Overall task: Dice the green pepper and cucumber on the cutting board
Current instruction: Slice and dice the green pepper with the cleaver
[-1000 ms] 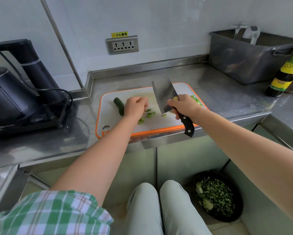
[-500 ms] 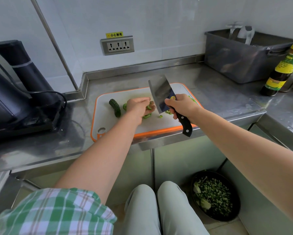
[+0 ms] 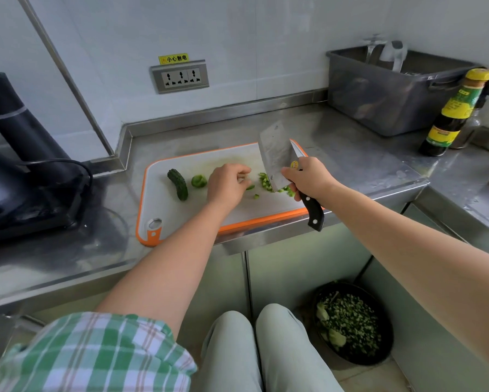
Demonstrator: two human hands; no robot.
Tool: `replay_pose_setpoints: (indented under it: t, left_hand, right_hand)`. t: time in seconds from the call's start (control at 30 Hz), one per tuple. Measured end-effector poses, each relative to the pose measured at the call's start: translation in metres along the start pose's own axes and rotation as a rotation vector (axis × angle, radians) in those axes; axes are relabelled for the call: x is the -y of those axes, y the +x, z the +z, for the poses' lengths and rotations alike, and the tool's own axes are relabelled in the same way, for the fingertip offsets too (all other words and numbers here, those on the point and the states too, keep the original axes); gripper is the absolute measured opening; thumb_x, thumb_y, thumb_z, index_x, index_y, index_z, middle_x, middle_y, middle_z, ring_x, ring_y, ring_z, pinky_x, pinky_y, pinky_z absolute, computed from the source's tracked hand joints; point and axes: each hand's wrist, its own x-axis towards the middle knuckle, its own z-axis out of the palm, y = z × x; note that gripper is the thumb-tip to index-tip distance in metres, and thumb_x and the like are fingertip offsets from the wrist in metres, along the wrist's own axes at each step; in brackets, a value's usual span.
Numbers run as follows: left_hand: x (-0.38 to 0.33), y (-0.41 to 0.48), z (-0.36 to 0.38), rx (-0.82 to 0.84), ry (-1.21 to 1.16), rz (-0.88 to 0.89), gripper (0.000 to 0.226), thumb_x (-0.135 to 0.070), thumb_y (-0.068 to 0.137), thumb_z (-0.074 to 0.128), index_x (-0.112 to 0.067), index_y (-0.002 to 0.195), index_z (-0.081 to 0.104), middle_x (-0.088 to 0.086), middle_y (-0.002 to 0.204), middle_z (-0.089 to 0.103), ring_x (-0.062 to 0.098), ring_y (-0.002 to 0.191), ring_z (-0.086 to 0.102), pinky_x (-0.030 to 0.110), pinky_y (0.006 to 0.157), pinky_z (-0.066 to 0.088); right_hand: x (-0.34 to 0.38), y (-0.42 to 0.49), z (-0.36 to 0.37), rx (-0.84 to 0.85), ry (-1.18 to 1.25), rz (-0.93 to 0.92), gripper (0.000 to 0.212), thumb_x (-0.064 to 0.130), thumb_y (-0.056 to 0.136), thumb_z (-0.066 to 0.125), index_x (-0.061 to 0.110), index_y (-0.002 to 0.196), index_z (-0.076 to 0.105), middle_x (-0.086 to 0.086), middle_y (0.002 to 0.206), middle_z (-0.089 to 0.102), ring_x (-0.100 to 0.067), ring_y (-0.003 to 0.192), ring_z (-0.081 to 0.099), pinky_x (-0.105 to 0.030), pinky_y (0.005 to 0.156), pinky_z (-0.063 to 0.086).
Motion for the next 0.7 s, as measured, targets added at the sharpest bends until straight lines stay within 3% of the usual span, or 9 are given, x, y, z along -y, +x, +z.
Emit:
replay_pose_setpoints:
  t: [0.1, 0.23, 0.43, 0.63, 0.7]
  left_hand:
    - [0.006, -0.002, -0.005, 0.003, 0.148, 0.063, 0.032, -0.026, 0.086, 0.068, -0.02, 0.118, 0.068, 0.001, 0.116, 0.068, 0.026, 0.112, 0.055, 0.034, 0.093, 0.045]
    - [0.002, -0.005, -0.006, 0.046, 0.319, 0.096, 0.027, -0.029, 0.082, 0.071, -0.023, 0.109, 0.071, -0.001, 0.106, 0.068, 0.027, 0.106, 0.051, 0.032, 0.085, 0.043]
    - [-0.002, -0.007, -0.006, 0.005, 0.3, 0.134, 0.01, -0.016, 0.083, 0.068, -0.021, 0.089, 0.075, -0.001, 0.093, 0.071, 0.024, 0.102, 0.053, 0.03, 0.076, 0.043]
    - [0.01, -0.012, -0.016, -0.008, 0.399, 0.135, 0.009, -0.022, 0.082, 0.067, -0.023, 0.087, 0.074, -0.003, 0.092, 0.071, 0.023, 0.102, 0.051, 0.03, 0.076, 0.042]
    - [0.015, -0.011, -0.018, -0.015, 0.419, 0.149, 0.013, -0.027, 0.082, 0.067, -0.023, 0.093, 0.072, -0.002, 0.095, 0.069, 0.024, 0.103, 0.05, 0.032, 0.079, 0.043]
  right_hand:
    - [0.001, 0.0, 0.002, 0.002, 0.013, -0.005, 0.023, 0.02, 0.097, 0.049, 0.014, 0.076, 0.044, -0.006, 0.061, 0.053, -0.015, 0.039, 0.049, -0.03, 0.053, 0.043]
    - [0.002, -0.002, 0.005, 0.015, -0.003, -0.008, 0.018, 0.02, 0.097, 0.049, 0.012, 0.081, 0.048, -0.006, 0.061, 0.054, -0.016, 0.038, 0.05, -0.028, 0.049, 0.043]
    - [0.002, -0.003, 0.007, 0.032, -0.069, -0.032, 0.015, 0.022, 0.098, 0.048, 0.008, 0.099, 0.053, -0.005, 0.062, 0.054, -0.017, 0.041, 0.051, -0.025, 0.046, 0.041]
    - [0.005, -0.004, 0.01, 0.032, -0.147, -0.061, 0.012, 0.021, 0.096, 0.048, 0.01, 0.092, 0.048, -0.004, 0.063, 0.056, -0.014, 0.038, 0.053, -0.013, 0.034, 0.034]
    - [0.006, -0.006, 0.012, 0.005, -0.191, -0.1, 0.012, 0.023, 0.094, 0.05, 0.011, 0.091, 0.049, -0.003, 0.064, 0.057, -0.015, 0.04, 0.056, -0.017, 0.037, 0.038]
